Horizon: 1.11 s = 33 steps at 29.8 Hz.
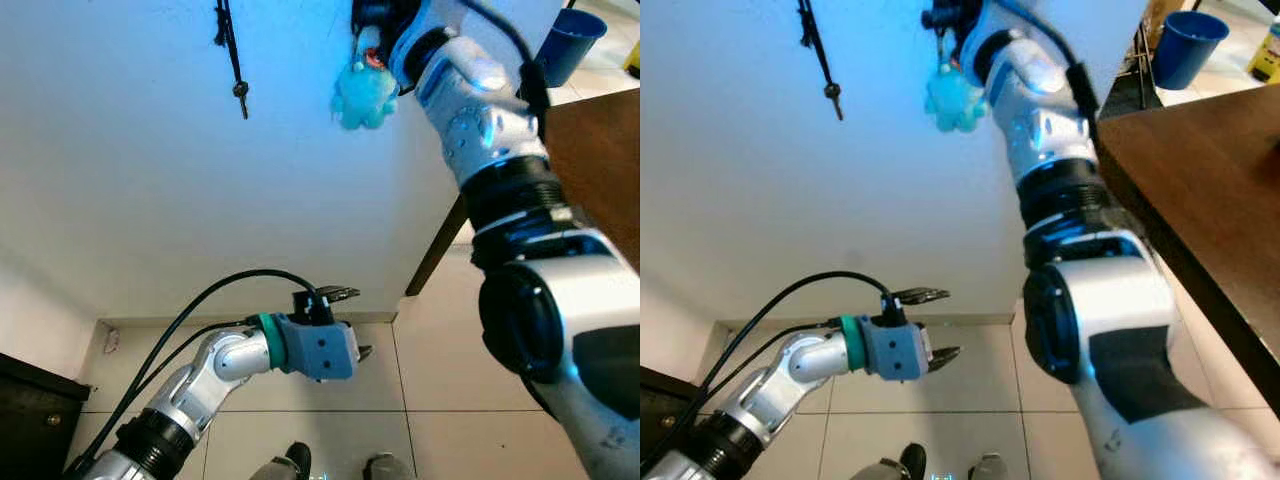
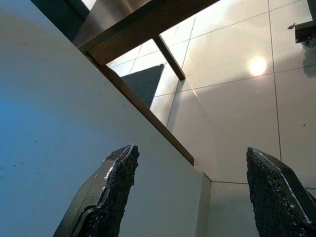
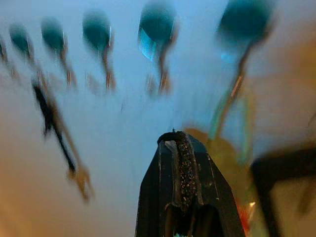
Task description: Hang keys on a hook
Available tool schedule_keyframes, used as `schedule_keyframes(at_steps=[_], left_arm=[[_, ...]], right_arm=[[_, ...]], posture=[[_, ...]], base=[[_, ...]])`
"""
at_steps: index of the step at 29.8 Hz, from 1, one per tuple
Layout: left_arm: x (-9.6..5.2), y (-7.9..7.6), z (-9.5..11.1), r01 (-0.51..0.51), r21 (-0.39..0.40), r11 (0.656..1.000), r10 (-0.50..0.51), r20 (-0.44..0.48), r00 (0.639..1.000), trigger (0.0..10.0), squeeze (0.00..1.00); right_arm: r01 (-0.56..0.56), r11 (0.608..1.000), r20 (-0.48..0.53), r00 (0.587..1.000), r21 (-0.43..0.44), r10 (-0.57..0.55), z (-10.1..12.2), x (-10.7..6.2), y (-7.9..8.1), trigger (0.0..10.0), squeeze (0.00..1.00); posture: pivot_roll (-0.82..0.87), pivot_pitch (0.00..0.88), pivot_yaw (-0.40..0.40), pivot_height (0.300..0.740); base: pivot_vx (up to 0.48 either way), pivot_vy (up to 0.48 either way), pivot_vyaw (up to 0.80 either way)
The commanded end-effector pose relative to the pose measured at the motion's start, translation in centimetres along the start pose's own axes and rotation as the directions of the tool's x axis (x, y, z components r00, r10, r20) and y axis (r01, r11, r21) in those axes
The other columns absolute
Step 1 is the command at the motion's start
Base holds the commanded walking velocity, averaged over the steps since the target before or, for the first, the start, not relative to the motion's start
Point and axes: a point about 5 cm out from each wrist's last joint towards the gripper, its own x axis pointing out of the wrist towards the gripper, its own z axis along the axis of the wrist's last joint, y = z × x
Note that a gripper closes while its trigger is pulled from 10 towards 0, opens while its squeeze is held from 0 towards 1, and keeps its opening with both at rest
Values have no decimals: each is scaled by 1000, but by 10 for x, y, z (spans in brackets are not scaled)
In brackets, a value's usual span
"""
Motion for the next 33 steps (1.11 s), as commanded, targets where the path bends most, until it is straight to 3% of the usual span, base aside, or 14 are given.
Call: schedule_keyframes(at_steps=[1, 12, 16, 18, 21, 27, 33], left_arm=[[-1, -6, -4, 28, -5, 1000, -28, -18, 999, 10000, 1000], [0, -5, -4, 31, -1, 1000, -31, -17, 999, 10000, 1000], [0, -5, -4, 32, 0, 999, -32, -17, 999, 10000, 1000], [0, -5, -4, 33, 1, 999, -33, -17, 999, 10000, 1000], [-1, -5, -4, 35, 2, 999, -35, -17, 999, 10000, 1000], [-1, -5, -4, 39, 5, 999, -39, -15, 999, 10000, 1000], [-1, -5, -3, 41, 5, 999, -41, -14, 999, 10000, 1000]], right_arm=[[-33, 999, -22, 999, -34, 33, -1, 1, 5, 0, 0], [-42, 998, -17, 999, -46, 41, 0, -1, 5, 0, 0], [-108, 994, 38, 993, -30, 109, 7, -2, 12, 0, 0], [-186, 982, 121, 975, -10, 186, 18, -3, 20, 0, 0], [-209, 978, 187, 960, -11, 208, 28, -5, 22, 0, 0], [-172, 985, 261, 950, -32, 175, 41, -6, 19, 0, 0], [-136, 990, 264, 954, -46, 143, 45, -5, 15, 0, 0]], posture=[[-58, 171, 86, 740], [-60, 171, 91, 740], [-59, 169, 93, 740], [-59, 169, 96, 740], [-59, 170, 97, 740], [-60, 170, 98, 740], [-58, 169, 98, 740]], base=[[0, 0, 0], [0, 0, 0], [0, 0, 0], [0, 0, 0], [0, 0, 0], [0, 0, 0], [0, 0, 0]])
